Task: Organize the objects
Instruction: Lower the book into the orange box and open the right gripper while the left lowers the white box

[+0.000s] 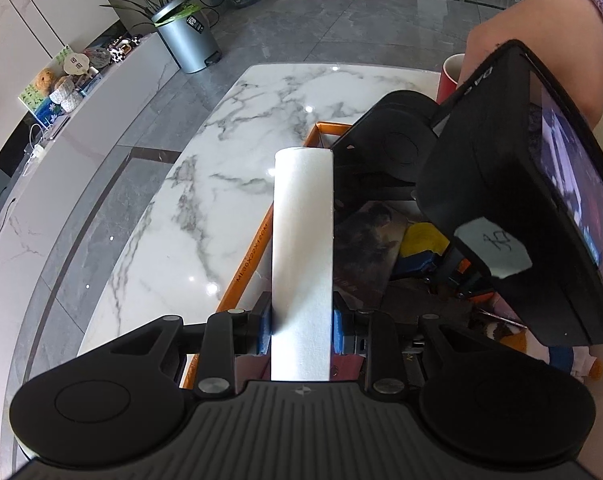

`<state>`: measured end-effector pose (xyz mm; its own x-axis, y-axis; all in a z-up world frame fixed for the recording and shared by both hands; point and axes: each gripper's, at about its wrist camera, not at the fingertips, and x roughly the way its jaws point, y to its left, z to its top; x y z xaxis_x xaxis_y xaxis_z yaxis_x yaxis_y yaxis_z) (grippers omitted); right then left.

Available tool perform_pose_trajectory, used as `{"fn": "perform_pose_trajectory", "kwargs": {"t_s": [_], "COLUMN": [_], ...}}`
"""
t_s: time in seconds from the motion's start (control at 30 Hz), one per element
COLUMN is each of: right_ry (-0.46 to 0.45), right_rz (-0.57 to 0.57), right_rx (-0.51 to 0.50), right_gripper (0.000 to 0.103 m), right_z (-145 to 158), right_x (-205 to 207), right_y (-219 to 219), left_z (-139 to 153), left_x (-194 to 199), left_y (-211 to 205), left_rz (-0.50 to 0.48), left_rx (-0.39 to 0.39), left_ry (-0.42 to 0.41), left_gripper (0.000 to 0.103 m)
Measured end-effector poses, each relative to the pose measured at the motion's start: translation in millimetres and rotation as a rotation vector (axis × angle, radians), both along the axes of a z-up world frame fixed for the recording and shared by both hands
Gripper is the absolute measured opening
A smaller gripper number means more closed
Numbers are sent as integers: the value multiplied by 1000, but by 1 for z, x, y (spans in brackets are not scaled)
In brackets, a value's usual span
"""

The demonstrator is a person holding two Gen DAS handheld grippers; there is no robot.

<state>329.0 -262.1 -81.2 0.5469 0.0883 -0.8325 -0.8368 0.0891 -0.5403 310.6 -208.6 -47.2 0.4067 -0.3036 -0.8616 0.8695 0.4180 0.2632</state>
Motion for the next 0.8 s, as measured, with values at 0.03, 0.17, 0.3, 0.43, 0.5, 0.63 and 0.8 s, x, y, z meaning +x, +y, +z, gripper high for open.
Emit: {"fn": "perform_pose_trajectory", "kwargs": {"t_s": [0.03,0.17,0.3,0.43,0.5,0.63,0.8], "right_ry": [-3,-9,-15,-14,-3,33,76], "right_rz": [-4,-21,-25,-47,-60,-96,-188], "right_rx": [8,17,26,51,66,113,185], "right_gripper": [60,60,60,60,60,60,60], "right_z": [2,8,18,33,42,61,77], "right_x": [0,-2,-11,-26,-37,-59,-80], "right_y": [-1,-3,-9,-18,-23,-37,-54], "left_z": [0,0,3,6,6,-4,-24], "left_x": [-1,-2,-9,-22,-30,-50,-69], "left_y": [0,-1,0,0,-2,-8,-19], "left_rz": [1,5,1,-19,-35,-88,-158], "left_rx": [1,1,1,0,10,65,140], "left_ry": [1,4,3,-8,-24,-72,-138], "left_gripper": [33,33,33,33,33,33,33]}}
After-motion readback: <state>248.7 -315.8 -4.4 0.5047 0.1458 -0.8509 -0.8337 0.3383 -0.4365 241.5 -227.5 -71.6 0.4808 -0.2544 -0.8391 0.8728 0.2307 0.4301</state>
